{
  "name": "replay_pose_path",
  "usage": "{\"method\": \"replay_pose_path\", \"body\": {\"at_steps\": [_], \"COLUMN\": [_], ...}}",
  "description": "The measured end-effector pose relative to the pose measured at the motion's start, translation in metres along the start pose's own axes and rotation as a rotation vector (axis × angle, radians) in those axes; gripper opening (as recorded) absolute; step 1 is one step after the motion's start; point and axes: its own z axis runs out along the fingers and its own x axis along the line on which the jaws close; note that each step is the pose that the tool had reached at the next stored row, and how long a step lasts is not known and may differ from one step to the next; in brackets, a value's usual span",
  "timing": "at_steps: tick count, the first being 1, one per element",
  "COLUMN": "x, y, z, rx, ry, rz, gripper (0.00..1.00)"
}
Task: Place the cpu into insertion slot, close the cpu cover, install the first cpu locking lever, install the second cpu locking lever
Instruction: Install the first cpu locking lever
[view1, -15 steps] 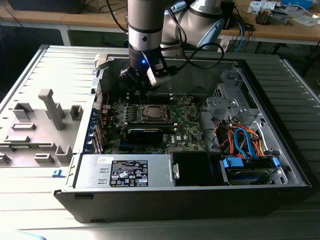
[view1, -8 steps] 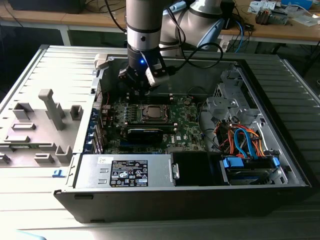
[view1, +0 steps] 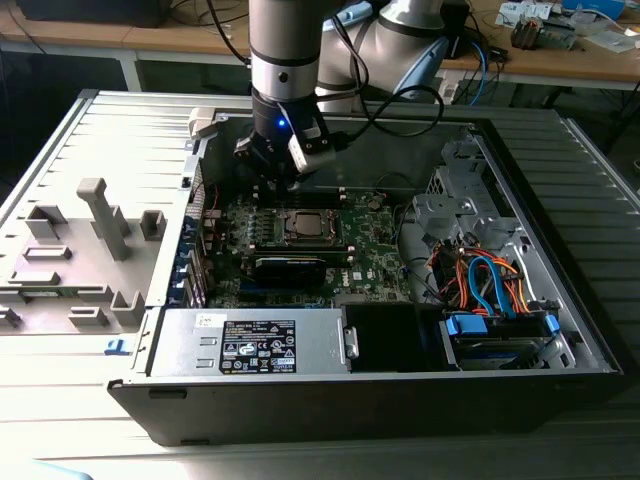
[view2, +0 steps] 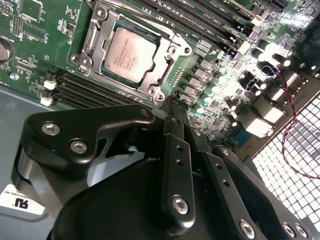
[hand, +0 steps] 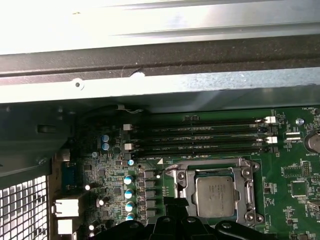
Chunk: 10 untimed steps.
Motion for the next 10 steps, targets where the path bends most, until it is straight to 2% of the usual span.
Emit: {"method": "replay_pose_path", "body": {"at_steps": [10], "x": [0.0070], "y": [-0.0003], "z": [0.0002], "rx": [0.0000], "ry": [-0.0001], "rz": [0.000], "gripper": [0.11]}}
